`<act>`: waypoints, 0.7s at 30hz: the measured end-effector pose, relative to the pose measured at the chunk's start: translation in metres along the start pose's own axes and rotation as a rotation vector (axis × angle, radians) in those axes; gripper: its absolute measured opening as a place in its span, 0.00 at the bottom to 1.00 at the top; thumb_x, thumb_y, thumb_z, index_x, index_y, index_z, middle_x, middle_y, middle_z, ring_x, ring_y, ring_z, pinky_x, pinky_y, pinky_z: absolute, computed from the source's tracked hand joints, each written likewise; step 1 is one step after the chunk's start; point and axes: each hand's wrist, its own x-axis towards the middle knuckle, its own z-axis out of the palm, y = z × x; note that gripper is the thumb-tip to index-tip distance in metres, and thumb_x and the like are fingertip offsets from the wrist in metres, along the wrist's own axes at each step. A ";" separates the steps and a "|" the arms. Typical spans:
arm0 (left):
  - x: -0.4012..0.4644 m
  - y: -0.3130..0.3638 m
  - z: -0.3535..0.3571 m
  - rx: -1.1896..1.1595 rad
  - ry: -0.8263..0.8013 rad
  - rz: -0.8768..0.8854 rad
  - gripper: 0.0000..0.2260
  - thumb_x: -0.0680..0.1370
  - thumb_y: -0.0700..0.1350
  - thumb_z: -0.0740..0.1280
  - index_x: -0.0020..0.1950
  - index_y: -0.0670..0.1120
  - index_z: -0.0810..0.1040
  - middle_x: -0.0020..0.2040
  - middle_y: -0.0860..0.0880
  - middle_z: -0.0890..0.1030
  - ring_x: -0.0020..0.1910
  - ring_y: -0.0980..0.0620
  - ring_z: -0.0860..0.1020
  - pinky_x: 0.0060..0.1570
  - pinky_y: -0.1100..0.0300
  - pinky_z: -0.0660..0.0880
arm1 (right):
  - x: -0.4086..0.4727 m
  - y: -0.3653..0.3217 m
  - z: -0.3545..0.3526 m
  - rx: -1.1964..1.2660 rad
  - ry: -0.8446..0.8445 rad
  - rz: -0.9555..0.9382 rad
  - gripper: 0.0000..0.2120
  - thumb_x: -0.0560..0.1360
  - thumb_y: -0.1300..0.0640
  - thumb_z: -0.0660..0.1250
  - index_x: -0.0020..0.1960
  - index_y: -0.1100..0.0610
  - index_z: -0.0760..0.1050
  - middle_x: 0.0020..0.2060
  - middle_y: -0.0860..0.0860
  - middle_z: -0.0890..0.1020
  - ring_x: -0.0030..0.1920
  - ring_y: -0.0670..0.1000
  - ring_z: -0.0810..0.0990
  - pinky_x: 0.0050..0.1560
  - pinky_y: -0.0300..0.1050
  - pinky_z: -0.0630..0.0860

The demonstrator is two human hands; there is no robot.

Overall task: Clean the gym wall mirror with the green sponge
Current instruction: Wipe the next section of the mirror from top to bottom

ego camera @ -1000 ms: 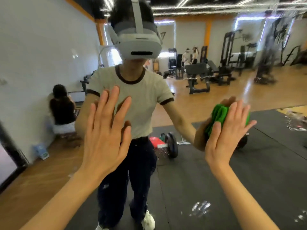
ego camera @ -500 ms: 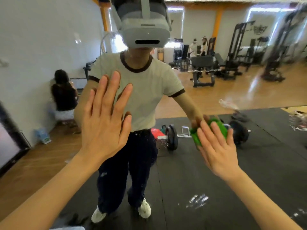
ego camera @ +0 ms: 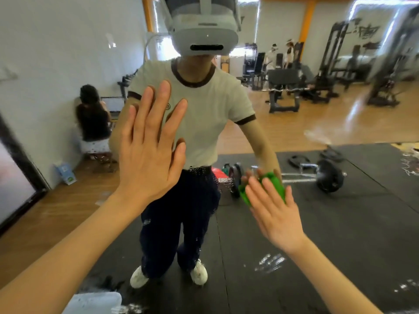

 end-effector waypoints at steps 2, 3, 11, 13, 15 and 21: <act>0.000 0.001 0.001 -0.006 0.002 -0.006 0.24 0.83 0.47 0.56 0.79 0.42 0.61 0.78 0.39 0.56 0.82 0.53 0.42 0.80 0.51 0.44 | 0.063 0.016 -0.010 0.020 0.140 0.127 0.30 0.85 0.57 0.56 0.82 0.57 0.47 0.82 0.49 0.44 0.81 0.51 0.44 0.79 0.54 0.38; 0.000 0.001 0.000 -0.015 -0.002 -0.008 0.24 0.83 0.47 0.57 0.79 0.42 0.61 0.78 0.39 0.56 0.82 0.53 0.42 0.80 0.51 0.44 | 0.095 0.022 -0.014 0.064 0.213 0.237 0.28 0.85 0.57 0.55 0.82 0.58 0.50 0.82 0.49 0.45 0.81 0.50 0.43 0.79 0.55 0.36; -0.001 -0.002 -0.003 -0.036 -0.043 -0.005 0.25 0.82 0.45 0.60 0.79 0.41 0.62 0.79 0.38 0.56 0.81 0.53 0.40 0.80 0.50 0.43 | 0.007 -0.044 0.015 0.042 -0.030 0.029 0.37 0.80 0.57 0.62 0.82 0.57 0.46 0.82 0.51 0.45 0.82 0.52 0.46 0.79 0.53 0.44; -0.001 -0.002 -0.004 -0.037 -0.050 -0.003 0.26 0.82 0.44 0.62 0.79 0.41 0.61 0.79 0.37 0.57 0.81 0.52 0.41 0.80 0.50 0.43 | -0.014 -0.042 0.014 0.024 -0.108 -0.091 0.39 0.78 0.57 0.63 0.83 0.57 0.47 0.82 0.51 0.46 0.81 0.51 0.47 0.76 0.52 0.52; -0.002 -0.002 -0.003 -0.039 -0.053 -0.004 0.27 0.82 0.44 0.63 0.79 0.40 0.61 0.79 0.36 0.58 0.81 0.51 0.42 0.80 0.50 0.44 | 0.017 -0.027 0.008 0.019 -0.038 -0.109 0.37 0.78 0.58 0.61 0.82 0.57 0.47 0.82 0.51 0.46 0.81 0.51 0.47 0.75 0.54 0.54; -0.001 -0.004 -0.010 -0.087 -0.093 0.008 0.29 0.81 0.42 0.65 0.80 0.41 0.60 0.79 0.35 0.58 0.80 0.49 0.45 0.79 0.50 0.42 | 0.169 0.003 -0.011 0.088 0.362 0.445 0.27 0.82 0.62 0.59 0.79 0.64 0.55 0.80 0.60 0.58 0.80 0.58 0.50 0.77 0.55 0.36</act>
